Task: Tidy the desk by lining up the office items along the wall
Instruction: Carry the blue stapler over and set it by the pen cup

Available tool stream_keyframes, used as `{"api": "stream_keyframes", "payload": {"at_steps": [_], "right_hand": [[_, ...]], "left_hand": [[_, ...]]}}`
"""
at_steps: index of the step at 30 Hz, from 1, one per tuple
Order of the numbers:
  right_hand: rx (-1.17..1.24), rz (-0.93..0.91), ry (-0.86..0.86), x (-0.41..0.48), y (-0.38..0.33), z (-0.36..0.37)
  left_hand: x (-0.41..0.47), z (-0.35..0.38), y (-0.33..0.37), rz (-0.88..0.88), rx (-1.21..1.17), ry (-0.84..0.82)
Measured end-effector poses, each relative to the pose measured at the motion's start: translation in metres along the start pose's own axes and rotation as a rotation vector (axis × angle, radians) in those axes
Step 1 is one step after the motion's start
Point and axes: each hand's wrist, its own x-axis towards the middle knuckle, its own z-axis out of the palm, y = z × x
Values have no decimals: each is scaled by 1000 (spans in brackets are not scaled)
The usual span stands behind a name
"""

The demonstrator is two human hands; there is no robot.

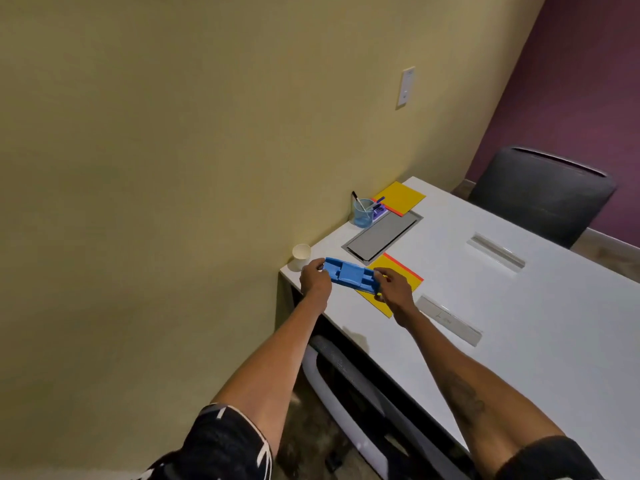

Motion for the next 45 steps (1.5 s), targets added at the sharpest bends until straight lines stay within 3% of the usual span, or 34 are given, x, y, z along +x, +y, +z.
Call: {"api": "stream_keyframes", "payload": {"at_steps": [8,19,30,34,45], "right_hand": [[129,61,-200,35,-2,-23],[127,130,-396,60,6,-52],[106,182,-250,127,0,-4],[144,219,-204,166,-2,28],[186,350,63,250,7,116]], "left_hand": [[15,27,32,-9,-47,122],[37,78,41,18,-13,36],[139,108,56,70,123,-155],[190,110,63,5,139,-241],[286,102,51,-21,349,-415]]}}
